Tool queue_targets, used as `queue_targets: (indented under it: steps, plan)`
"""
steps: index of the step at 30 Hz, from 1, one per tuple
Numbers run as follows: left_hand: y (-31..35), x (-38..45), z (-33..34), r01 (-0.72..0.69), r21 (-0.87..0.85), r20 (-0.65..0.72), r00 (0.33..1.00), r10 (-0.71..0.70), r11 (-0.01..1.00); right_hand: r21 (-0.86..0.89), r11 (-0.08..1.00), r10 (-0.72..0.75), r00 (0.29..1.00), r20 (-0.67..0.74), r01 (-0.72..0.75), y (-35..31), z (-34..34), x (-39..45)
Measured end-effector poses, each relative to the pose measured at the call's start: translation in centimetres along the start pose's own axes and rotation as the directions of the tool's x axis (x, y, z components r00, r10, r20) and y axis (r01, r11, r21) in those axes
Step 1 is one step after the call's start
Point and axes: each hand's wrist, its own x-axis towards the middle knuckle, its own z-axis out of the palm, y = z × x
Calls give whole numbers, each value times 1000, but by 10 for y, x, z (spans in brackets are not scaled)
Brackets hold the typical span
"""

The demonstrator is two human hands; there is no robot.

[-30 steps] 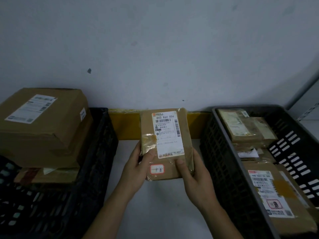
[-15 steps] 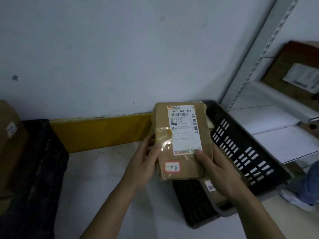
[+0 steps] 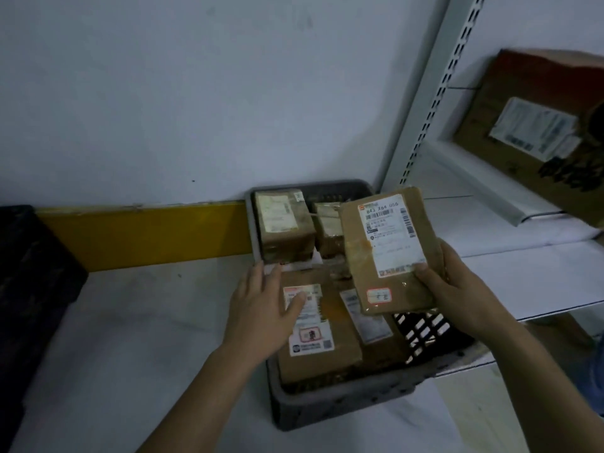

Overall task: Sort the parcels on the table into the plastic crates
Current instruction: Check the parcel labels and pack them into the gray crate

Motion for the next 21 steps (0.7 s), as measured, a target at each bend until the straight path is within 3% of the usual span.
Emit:
queue_targets:
  steps: [7, 15, 21]
  plan:
    - [15, -12, 47, 86, 159, -74, 994, -75, 984, -192, 981, 56, 982, 178, -21, 59, 18, 43]
    - [17, -20, 49, 115, 182, -110, 989, -96, 977, -120, 977, 207, 902, 380, -174, 95, 52, 78]
    - [17, -19, 50, 110, 216, -114, 990, -87, 970, -201, 979, 137, 855, 501, -39, 117, 73, 74]
